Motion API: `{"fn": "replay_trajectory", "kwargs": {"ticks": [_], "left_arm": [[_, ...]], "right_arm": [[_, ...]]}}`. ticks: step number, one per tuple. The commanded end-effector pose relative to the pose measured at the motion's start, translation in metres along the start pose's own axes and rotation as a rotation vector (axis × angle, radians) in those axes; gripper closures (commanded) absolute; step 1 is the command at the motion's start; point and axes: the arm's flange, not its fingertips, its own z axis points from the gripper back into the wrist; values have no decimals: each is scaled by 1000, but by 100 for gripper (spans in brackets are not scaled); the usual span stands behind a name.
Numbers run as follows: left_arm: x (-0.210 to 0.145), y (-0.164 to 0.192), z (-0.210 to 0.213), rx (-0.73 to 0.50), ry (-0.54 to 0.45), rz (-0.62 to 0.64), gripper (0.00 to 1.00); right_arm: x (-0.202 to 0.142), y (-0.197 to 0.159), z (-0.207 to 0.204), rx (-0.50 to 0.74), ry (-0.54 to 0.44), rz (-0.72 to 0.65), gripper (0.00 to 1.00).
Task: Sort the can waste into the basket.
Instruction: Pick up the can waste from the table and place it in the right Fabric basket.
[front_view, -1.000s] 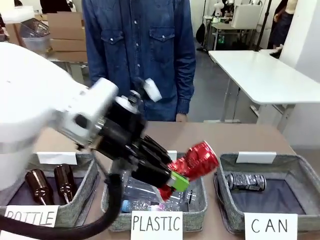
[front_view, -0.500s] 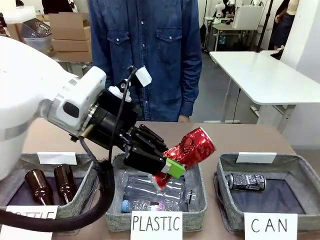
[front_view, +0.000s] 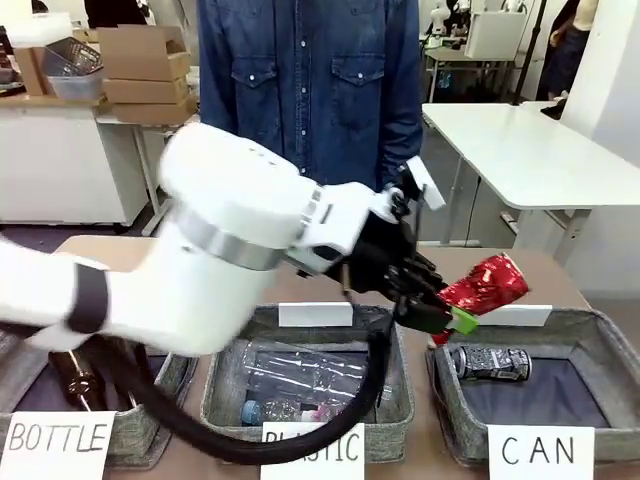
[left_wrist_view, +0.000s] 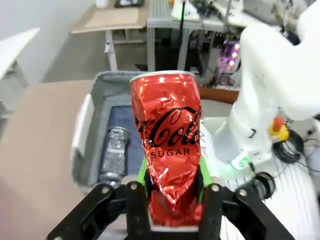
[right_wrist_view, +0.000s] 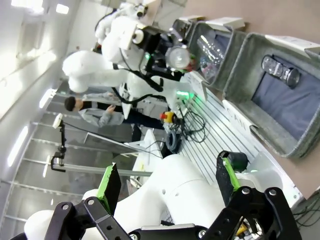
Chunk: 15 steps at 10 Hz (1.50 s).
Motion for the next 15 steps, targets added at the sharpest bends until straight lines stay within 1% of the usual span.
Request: {"fn": "replay_trajectory", "kwargs": {"ticks": [1,3,5,6,7,9,10,13,15], "left_arm": [[8,6,-45,-64,31,-8,59],[4,-2,-68,-102,68,-19,59],[0,-2,-75,-113,66,-5,59],[1,-3,-76,-121,68,-18,16],[2,-5,-77,-100,66,-41,1],[-1,1,-78,-35,49,-79,0],[-2,3,-78,-28,34,-75,0],[-1,4,-72,-19,33,-70,0],[-1,10,-55,-24,29,-18,0]], "right_arm": [[0,2,-4,9,-5,12,0],[0,2,-4,9,-5,12,0],[0,2,-4,9,-5,12,0],[0,2,-4,9,-5,12,0],[0,2,-4,9,-5,12,0],[0,2,-4,9,-5,12,0],[0,2,-4,9,-5,12,0],[0,2,-4,9,-5,12,0],[0,2,-4,9,-5,12,0]]}}
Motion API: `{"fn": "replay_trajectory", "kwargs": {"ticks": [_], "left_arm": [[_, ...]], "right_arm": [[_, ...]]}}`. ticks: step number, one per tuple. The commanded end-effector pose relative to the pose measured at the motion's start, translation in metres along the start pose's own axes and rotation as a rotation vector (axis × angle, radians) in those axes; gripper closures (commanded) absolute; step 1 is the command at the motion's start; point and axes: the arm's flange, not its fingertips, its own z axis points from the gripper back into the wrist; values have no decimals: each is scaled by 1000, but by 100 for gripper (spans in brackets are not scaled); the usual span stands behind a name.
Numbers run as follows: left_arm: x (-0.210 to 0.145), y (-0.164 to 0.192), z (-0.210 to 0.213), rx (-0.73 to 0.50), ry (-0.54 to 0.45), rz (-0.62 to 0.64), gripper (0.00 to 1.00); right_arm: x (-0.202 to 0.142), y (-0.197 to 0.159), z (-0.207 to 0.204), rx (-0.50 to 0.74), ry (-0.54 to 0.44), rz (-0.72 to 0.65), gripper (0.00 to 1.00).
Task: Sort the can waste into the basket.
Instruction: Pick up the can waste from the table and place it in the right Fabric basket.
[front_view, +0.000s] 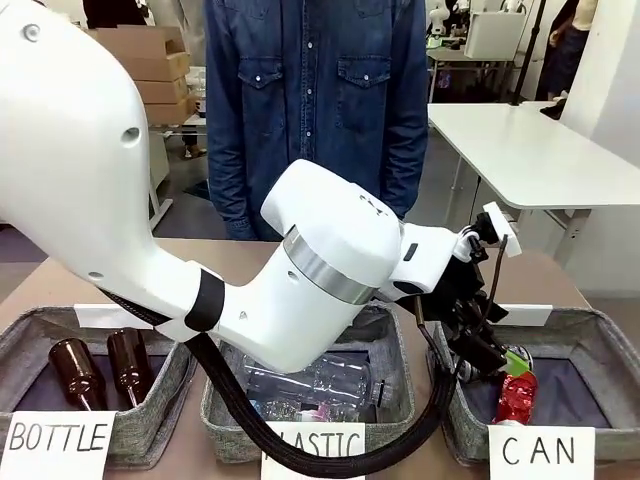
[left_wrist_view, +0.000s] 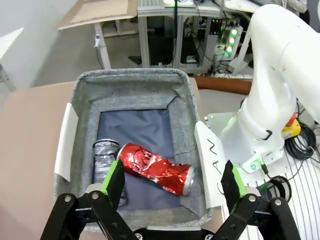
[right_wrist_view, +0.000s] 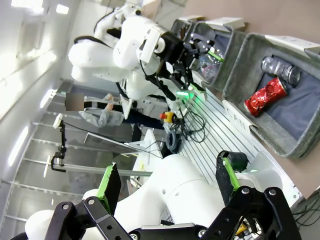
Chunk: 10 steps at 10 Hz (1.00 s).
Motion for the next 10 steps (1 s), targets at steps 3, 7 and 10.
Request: {"fn": "replay_trajectory", "kwargs": {"ticks": [3,7,10], "left_arm": [[-7,6,133,-69,63,300,0],[-69,31,342,-17,-95,1022,0],[-125,-19,460,73,-518,1219,0]], "right_arm": [[0,0,0,0,0,0,0],[54,42,-113,164,147,192,0],[81,57,-206,329,208,160,0]]}}
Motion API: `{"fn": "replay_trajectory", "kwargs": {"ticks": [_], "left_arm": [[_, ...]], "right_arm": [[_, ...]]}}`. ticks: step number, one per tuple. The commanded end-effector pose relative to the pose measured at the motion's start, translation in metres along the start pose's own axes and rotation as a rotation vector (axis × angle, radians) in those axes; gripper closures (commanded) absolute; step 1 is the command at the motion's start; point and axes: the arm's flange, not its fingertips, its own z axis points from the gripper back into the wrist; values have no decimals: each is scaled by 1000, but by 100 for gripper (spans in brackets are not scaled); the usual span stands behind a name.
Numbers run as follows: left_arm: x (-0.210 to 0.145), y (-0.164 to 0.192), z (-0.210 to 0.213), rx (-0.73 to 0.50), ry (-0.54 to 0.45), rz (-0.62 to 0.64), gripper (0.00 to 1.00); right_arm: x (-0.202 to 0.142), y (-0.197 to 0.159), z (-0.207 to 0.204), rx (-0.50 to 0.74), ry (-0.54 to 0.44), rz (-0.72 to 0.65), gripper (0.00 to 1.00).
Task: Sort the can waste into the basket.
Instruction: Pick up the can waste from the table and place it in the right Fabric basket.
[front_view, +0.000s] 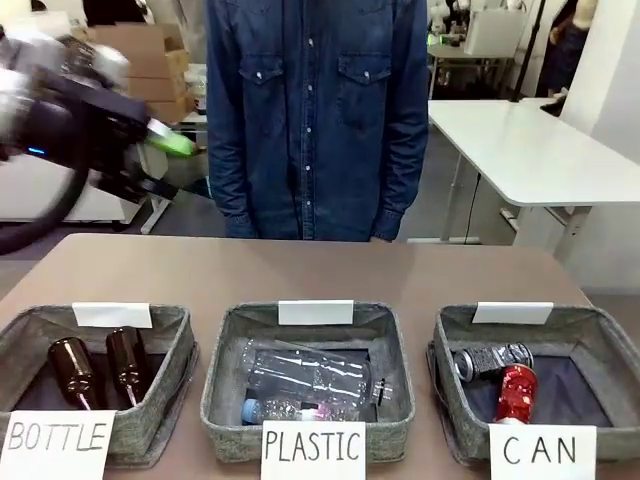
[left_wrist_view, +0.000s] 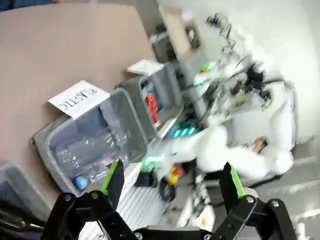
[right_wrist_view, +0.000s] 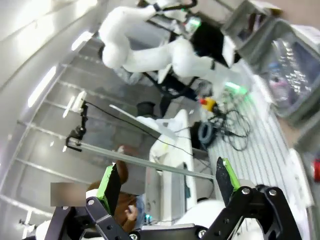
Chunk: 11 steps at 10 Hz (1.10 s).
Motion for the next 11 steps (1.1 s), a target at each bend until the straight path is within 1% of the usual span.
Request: {"fn": "replay_trajectory", "kwargs": {"ticks": [1,2,3,4,5,6,11], "left_arm": [[-44,-3,48,-168,-315,54,0],[-65,0,69,-203,-368,47,0],[-82,4,83,-231,-398,44,0],[-94,20,88,-213,-395,48,0],[-44,3,95,-194,-358,78,0],[-44,3,95,-194,-358,78,0],[-44,3,95,-194,-358,78,0]], "right_arm": [[16,-4,-41,60,-75,-40,0],[25,-10,-62,14,-195,-130,0],[30,-12,-78,-97,-329,-231,0],[36,-15,-84,-270,-481,-317,0],[38,-14,-77,-412,-566,-314,0],[34,-37,-57,-111,-283,-194,0],[34,-37,-57,-111,-283,-194,0]]}}
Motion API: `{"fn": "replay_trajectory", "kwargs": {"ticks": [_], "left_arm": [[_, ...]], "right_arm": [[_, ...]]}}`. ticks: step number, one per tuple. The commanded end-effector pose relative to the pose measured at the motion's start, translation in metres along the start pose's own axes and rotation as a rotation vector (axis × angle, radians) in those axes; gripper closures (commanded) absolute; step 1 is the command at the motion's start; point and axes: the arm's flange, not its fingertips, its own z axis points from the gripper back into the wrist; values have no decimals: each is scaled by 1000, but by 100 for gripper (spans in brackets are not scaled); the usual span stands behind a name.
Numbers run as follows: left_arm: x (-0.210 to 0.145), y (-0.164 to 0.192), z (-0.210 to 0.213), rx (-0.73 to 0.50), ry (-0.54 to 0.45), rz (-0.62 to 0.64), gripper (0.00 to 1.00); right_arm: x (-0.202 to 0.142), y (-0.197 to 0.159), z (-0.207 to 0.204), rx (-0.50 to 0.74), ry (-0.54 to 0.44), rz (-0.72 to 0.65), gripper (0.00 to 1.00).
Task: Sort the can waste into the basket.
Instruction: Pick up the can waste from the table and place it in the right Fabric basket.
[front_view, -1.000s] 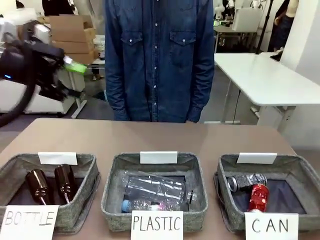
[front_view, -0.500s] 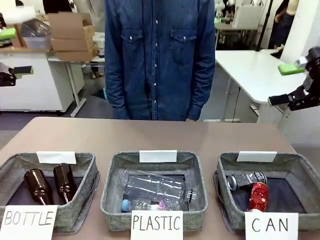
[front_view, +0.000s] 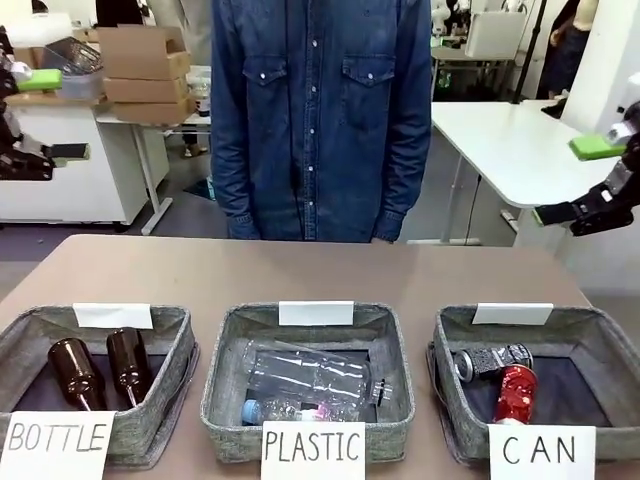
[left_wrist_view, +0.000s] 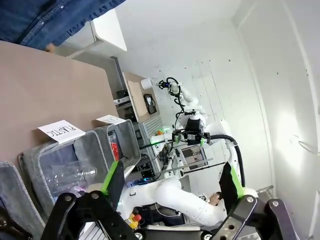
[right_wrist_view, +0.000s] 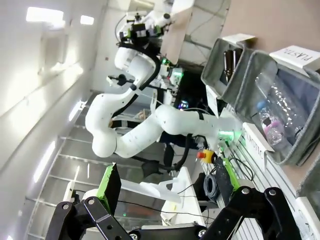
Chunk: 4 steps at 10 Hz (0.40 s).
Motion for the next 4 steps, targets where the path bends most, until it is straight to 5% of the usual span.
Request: {"fn": "replay_trajectory", "kwargs": {"ticks": [1,4], "left_arm": [[-1,-2,1,-23,-11,-2,0],[-1,-2,1,-23,-11,-2,0]], "right_arm": [[2,1,7,-6,10,24,0],[2,1,7,-6,10,24,0]]}}
